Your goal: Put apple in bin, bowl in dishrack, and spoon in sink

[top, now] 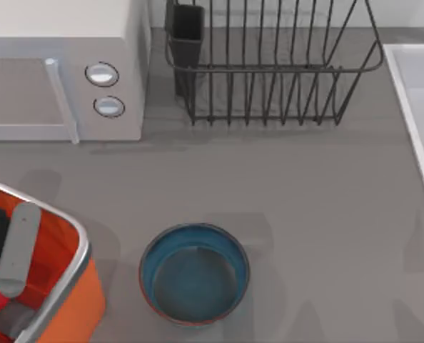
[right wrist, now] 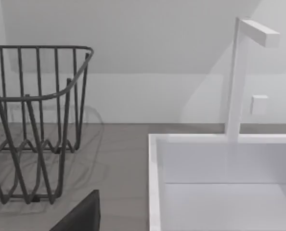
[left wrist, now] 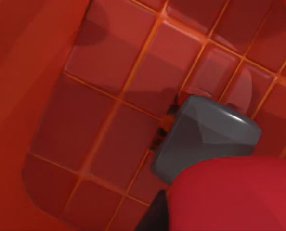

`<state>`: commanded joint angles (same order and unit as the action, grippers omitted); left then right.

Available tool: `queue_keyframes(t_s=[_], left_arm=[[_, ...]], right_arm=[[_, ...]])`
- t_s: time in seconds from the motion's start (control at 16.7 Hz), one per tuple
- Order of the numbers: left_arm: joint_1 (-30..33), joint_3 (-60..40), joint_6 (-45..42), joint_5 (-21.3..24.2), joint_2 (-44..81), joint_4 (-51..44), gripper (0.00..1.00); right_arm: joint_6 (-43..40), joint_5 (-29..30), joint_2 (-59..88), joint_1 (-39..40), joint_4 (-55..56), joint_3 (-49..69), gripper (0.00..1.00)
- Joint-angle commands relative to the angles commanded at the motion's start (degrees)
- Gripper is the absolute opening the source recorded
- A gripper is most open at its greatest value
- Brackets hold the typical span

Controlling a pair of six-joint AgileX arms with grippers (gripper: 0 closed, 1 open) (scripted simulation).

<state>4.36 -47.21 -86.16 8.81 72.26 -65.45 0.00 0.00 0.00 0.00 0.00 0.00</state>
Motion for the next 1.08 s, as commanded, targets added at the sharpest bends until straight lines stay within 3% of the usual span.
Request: queue_keyframes(t_s=[0.12, 0.9, 1.08], left_arm=[[0.0, 0.0, 0.0, 0.0, 0.0, 0.0, 0.00], [0.0, 0.0, 0.0, 0.0, 0.0, 0.0, 0.98], [0.0, 0.0, 0.0, 0.0, 0.0, 0.0, 1.00]], right_arm=[[0.0, 0.0, 0.0, 0.0, 0.0, 0.0, 1.00], [0.0, 0.0, 0.0, 0.0, 0.0, 0.0, 1.00], [0.0, 0.0, 0.0, 0.0, 0.0, 0.0, 1.00]])
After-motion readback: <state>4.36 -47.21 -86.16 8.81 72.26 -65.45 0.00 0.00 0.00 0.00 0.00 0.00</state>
